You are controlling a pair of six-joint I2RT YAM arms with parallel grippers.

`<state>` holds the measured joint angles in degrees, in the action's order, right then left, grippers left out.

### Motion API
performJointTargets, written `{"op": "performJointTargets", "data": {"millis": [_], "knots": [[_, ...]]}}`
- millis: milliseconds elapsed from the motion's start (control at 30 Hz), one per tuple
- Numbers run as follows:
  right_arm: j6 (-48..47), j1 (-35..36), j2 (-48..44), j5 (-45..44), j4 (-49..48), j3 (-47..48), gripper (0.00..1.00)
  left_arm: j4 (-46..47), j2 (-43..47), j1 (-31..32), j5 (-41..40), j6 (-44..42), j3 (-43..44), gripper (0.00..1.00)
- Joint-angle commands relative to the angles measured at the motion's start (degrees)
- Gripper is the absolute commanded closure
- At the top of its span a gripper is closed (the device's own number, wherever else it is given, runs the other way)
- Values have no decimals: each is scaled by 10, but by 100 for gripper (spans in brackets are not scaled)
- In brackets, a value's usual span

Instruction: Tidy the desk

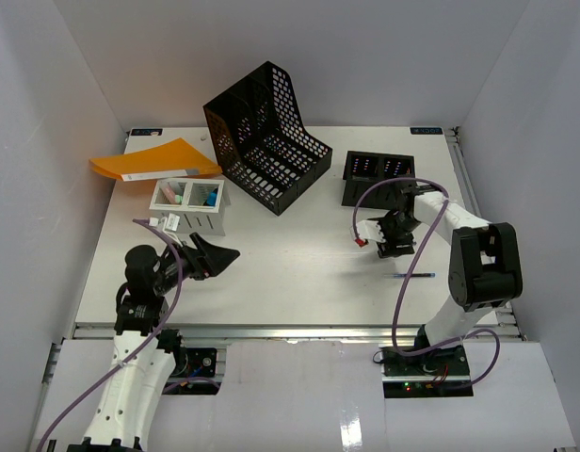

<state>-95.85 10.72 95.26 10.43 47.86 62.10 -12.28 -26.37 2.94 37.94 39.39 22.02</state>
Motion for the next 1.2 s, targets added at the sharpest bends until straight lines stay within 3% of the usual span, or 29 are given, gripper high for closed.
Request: {"op": "performJointTargets", "data": {"millis": [0, 233, 500, 833, 1000, 1167], "knots": [[-33, 1, 19, 15, 0, 33, 30, 5, 8, -3, 23, 12, -1, 2], [-33, 24, 49, 22, 0, 29, 36, 3, 8, -2, 22, 9, 1, 2], [-6, 44, 71, 23, 9, 25, 55, 1, 9, -3, 22, 9, 1, 2], [43, 45, 83, 31, -15, 18, 88, -1, 23, -2, 27, 15, -3, 2], [71, 45, 53, 66, -28, 29, 92, -5, 20, -2, 32, 15, 0, 2], [118, 45, -2, 166, 19, 89, 92, -20, 22, -3, 24, 14, 8, 2]]}}
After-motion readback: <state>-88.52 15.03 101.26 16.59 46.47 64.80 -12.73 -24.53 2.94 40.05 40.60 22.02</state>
